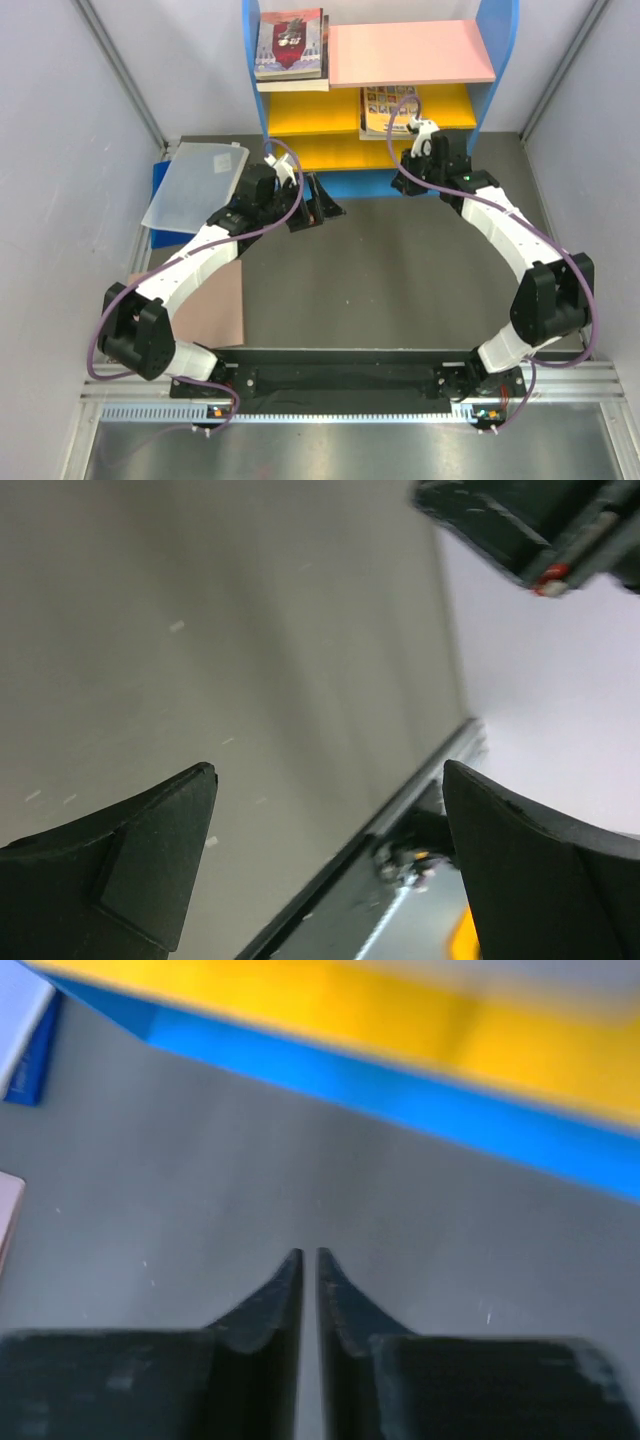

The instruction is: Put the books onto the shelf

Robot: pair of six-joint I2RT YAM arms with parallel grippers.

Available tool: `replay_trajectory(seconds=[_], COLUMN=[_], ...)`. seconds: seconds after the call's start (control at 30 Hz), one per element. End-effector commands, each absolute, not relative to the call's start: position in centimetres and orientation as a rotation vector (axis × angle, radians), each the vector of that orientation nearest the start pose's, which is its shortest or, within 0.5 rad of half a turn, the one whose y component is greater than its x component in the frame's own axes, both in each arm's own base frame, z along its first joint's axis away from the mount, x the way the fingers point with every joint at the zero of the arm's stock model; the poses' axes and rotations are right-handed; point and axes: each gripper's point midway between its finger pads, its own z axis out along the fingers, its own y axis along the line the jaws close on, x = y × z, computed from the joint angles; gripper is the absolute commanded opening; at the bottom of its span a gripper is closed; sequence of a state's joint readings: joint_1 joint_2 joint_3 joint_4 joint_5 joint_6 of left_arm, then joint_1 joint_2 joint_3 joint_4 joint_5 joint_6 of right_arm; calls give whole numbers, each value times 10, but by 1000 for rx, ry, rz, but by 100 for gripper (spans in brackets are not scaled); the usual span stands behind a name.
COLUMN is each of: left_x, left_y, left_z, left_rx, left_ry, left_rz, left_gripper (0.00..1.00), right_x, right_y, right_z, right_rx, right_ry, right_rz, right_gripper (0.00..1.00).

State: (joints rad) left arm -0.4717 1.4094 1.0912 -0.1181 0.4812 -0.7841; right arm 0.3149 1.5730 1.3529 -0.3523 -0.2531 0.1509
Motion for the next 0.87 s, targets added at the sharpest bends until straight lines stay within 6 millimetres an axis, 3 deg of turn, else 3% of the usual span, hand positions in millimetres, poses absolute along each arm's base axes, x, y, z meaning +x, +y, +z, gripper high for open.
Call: replay_trajectory(seconds=[0.0, 0.03, 0.23, 0.4, 0.53, 0.7, 0.83], left_x=[313, 311, 309, 308, 300, 291, 289], left_y=[-253, -248, -229, -214, -215, -212, -216], left_z=[211, 203, 175, 158, 148, 133, 139], left_rx=[89, 83, 45, -5, 21, 24, 48], left_ry=[2245, 2272, 2348, 2405, 2434, 2476, 2425], left_rz=[-1009, -985, -879, -839, -870, -886, -941], left_gripper=[99, 99, 99, 99, 99, 99, 99], right_x=[402, 395, 377, 362, 345, 327, 325], right_y=[179, 176, 163, 155, 145, 136, 124], right_z=[212, 194, 149, 127, 111, 106, 109], right_rx=[-310, -303, -256, -232, -202, -163, -126], right_ry=[2124, 2163, 2249, 2287, 2318, 2309, 2284], right_rz=[483, 474, 432, 410, 395, 399, 385], right_gripper=[21, 25, 58, 77, 92, 100, 100])
